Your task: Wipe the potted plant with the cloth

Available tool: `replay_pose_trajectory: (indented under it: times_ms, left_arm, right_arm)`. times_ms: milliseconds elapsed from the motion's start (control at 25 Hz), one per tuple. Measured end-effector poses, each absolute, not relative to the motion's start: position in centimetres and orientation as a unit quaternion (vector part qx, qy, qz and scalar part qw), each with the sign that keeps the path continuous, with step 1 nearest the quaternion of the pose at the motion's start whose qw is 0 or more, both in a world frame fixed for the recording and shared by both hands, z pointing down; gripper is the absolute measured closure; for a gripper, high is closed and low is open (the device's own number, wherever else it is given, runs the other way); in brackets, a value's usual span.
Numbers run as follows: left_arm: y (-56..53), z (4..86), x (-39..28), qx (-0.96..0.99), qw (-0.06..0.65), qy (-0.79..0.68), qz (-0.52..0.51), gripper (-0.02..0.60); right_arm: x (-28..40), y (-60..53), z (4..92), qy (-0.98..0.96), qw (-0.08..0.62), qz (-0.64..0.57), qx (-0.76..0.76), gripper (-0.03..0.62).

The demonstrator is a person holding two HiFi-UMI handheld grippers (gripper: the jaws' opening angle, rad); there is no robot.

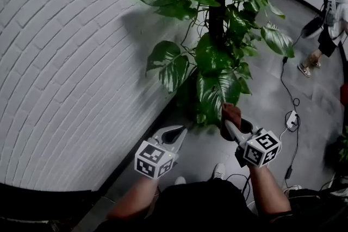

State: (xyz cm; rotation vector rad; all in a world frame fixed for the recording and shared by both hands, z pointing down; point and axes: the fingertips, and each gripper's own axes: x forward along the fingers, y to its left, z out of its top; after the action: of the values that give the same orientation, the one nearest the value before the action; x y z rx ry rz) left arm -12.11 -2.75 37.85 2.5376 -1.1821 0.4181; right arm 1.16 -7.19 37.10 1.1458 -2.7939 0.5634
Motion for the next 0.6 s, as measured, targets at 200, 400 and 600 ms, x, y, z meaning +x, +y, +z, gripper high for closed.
replay_pose_trajectory:
  times_ms: [200,400,600]
  left_arm:
    - [-1.7,38.3,-15.4,0.9,0.155,-0.38,0.145,0.565]
    - [-0.2,40.9,-16.0,0.916,0.161,-0.329,0.162,0.565]
    - [2.2,41.8,-15.7,0.927,0.179,-0.283,0.17,0.565]
  right_arm:
    - [-0.5,-3.0,37.8,-0.885,0.032,0.193,0.422,0.525]
    - [-1.7,1.9,39.9,-0.861,0.057,0.197,0.466,0.525]
    - [-4.0,5.5,41.0,-0.85,0.093,0.206,0.475,0.525]
